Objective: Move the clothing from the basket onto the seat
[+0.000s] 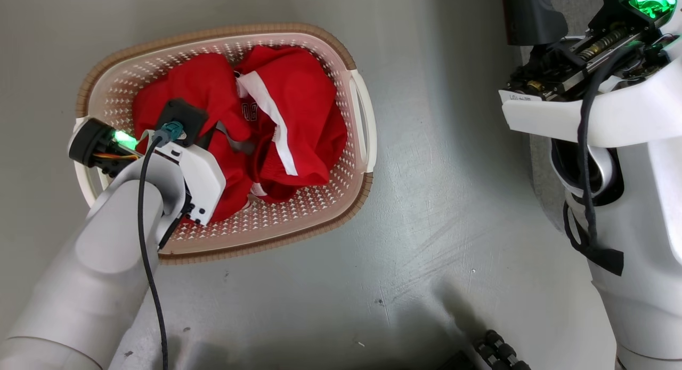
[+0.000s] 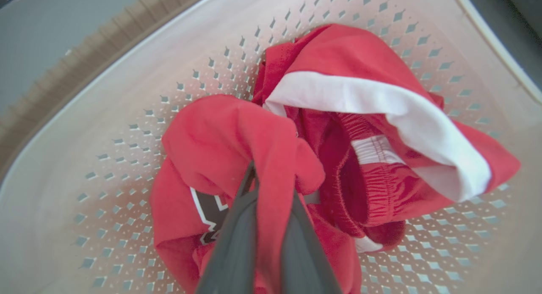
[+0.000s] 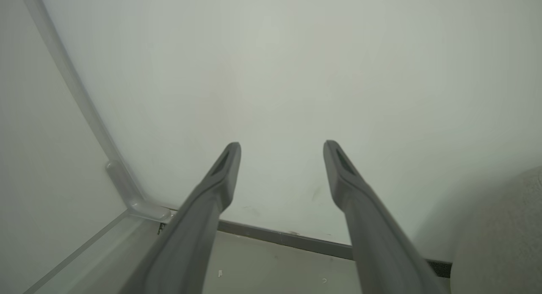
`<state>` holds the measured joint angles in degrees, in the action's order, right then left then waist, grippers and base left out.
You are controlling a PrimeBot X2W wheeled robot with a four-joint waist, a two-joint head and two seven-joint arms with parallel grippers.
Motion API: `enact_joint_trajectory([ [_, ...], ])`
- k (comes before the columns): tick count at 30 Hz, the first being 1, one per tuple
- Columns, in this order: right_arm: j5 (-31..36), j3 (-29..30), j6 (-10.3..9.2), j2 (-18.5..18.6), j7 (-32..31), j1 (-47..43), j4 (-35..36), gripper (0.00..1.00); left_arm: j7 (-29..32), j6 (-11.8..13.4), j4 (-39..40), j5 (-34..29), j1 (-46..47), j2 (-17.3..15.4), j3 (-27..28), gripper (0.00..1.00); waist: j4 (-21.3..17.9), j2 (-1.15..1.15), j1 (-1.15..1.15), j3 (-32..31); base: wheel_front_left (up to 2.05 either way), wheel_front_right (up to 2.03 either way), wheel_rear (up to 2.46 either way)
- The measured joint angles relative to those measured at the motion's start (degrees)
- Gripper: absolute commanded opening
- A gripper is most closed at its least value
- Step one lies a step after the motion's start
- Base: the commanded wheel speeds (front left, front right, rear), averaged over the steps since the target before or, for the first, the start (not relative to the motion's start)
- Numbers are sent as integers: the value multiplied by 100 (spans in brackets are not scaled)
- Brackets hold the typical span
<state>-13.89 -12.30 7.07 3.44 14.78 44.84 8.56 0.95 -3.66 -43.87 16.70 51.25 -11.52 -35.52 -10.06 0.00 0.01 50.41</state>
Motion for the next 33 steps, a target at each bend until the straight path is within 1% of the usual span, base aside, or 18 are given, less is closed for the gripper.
enact_joint_trajectory([
  [7,129,20,0,0,1,0,-121,100,-261,-2,236,403,-211,114,253,0,89,0,0,-162,0,0,0],
  [13,271,40,0,2,1,0,-199,100,-472,-9,441,492,-389,181,287,0,177,0,0,-331,0,0,0],
  [19,343,32,0,3,1,-3,-307,100,-794,-1,690,620,-573,180,472,0,272,0,0,-528,0,0,0],
  [26,471,33,0,5,1,-101,-436,100,-1268,-2,1032,914,-893,214,726,0,388,0,0,-793,0,0,0],
  [33,598,56,0,5,1,-388,-628,100,-1467,-33,1381,1062,-1172,218,867,0,504,0,0,-1100,0,0,0],
])
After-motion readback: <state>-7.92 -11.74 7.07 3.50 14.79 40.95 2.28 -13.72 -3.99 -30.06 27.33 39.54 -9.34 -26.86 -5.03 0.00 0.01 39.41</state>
